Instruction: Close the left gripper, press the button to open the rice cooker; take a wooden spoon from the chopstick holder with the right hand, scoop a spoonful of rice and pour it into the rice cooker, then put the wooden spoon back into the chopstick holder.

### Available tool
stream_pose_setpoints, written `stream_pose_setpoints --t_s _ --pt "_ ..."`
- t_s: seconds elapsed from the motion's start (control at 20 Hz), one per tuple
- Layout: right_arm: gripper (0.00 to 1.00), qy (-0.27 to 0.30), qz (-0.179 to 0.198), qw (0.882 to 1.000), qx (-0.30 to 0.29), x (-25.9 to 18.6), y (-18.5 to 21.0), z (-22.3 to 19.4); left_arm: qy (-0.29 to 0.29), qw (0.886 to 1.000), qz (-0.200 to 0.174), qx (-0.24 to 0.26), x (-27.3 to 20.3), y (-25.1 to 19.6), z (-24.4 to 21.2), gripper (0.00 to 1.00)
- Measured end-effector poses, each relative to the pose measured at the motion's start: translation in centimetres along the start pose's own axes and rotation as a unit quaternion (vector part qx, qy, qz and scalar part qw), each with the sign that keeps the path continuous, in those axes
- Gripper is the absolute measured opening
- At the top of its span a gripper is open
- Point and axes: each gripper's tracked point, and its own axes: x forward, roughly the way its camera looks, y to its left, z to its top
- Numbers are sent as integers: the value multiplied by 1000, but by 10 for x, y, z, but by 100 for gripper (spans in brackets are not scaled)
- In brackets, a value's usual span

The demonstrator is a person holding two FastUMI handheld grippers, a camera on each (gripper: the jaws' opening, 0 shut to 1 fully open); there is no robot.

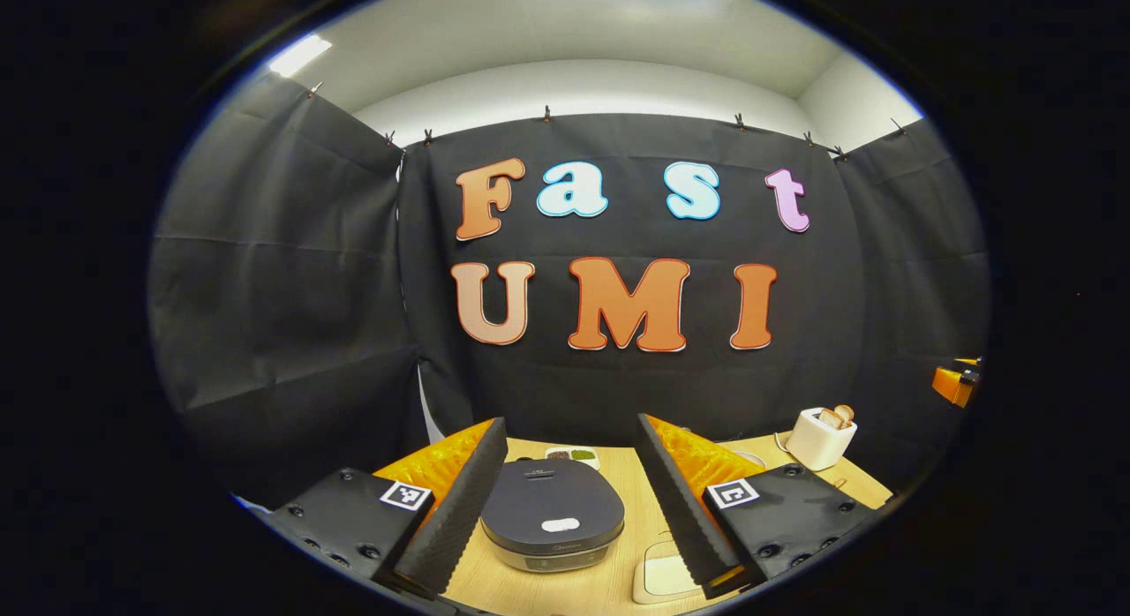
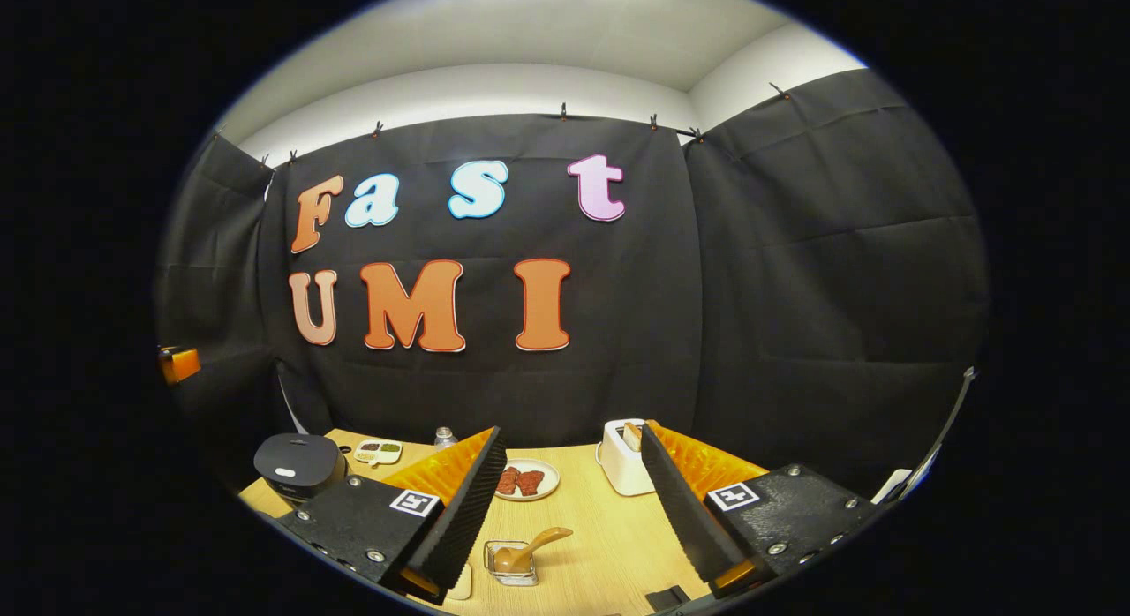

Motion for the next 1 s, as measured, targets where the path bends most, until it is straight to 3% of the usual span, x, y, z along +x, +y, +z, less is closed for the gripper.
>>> stream_pose_setpoints --t_s 0.05,0.1,0.15,0.25,0.35,0.75,0.8,0.85,0.9,0.95,1.0 --pt "100 1 0 1000 1 0 0 0 1 1000 -1 -2 -1 0 -1 96" --pt "88 1 1 1000 2 1 0 -1 3 1000 -1 -2 0 0 -1 98" --pt "95 2 2 1000 3 2 1 -2 5 1000 -2 -2 0 0 -3 100" --pt "95 3 3 1000 4 1 1 -3 9 1000 0 0 1 2 -6 94" --pt "95 2 4 1000 4 1 1 -3 12 1000 3 0 0 4 -6 98" --pt "95 9 3 1000 -3 2 3 -7 13 1000 18 -4 -3 15 -8 56" --pt "95 10 3 1000 -3 2 3 -7 8 1000 19 -5 -3 18 -8 56" --pt "95 10 3 1000 -4 2 3 -7 5 999 45 -4 -9 29 -8 40" --pt "95 10 3 1000 -4 2 3 -8 3 999 39 -2 -5 29 -5 25" --pt "88 11 3 1000 -5 1 3 -7 5 999 34 -1 -7 26 -7 9" --pt "95 11 3 1000 -7 2 4 -8 7 1000 27 0 -5 22 -10 9"
